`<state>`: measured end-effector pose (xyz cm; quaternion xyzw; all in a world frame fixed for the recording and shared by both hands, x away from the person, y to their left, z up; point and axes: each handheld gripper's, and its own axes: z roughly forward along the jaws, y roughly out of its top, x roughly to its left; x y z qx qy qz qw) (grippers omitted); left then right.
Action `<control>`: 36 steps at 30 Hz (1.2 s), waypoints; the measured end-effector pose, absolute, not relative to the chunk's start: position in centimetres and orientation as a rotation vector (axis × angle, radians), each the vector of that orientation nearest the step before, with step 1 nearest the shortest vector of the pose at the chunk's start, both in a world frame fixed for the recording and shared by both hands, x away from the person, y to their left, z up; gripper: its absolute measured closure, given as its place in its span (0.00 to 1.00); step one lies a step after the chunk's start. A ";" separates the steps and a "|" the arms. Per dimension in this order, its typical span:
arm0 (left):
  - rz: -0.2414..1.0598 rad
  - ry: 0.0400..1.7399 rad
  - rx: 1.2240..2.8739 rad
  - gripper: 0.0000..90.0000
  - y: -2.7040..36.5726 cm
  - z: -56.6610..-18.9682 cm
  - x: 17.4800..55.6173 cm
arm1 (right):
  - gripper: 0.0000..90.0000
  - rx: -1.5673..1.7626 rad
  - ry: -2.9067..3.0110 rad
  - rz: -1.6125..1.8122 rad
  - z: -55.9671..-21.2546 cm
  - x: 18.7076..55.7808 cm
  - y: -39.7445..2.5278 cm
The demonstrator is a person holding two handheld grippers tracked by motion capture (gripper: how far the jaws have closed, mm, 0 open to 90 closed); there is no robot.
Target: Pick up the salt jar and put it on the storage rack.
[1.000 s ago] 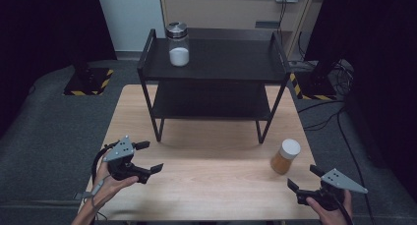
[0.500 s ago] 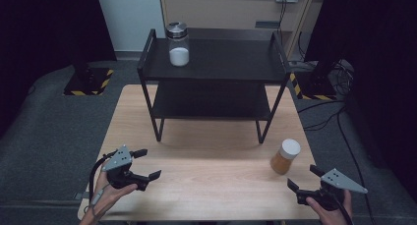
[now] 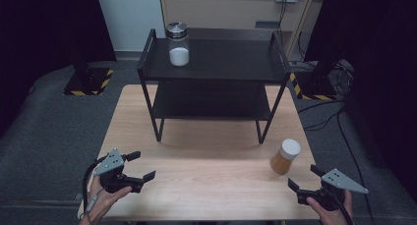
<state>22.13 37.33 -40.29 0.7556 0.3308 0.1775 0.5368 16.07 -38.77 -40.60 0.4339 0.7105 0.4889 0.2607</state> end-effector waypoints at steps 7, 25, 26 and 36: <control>0.442 0.841 1.723 0.02 37.9 -40.7 21.9 | 0.01 1.179 1.915 1.321 -40.6 16.0 -38.8; 0.508 0.915 1.582 0.01 39.2 -41.6 20.5 | 0.01 1.178 1.916 1.322 -40.7 16.1 -38.7; 0.515 0.919 1.579 0.01 39.2 -41.7 20.5 | 0.01 1.176 1.917 1.321 -40.7 16.1 -38.7; 0.557 0.943 1.558 0.01 39.0 -41.9 20.1 | 0.01 1.177 1.919 1.320 -40.7 16.1 -38.7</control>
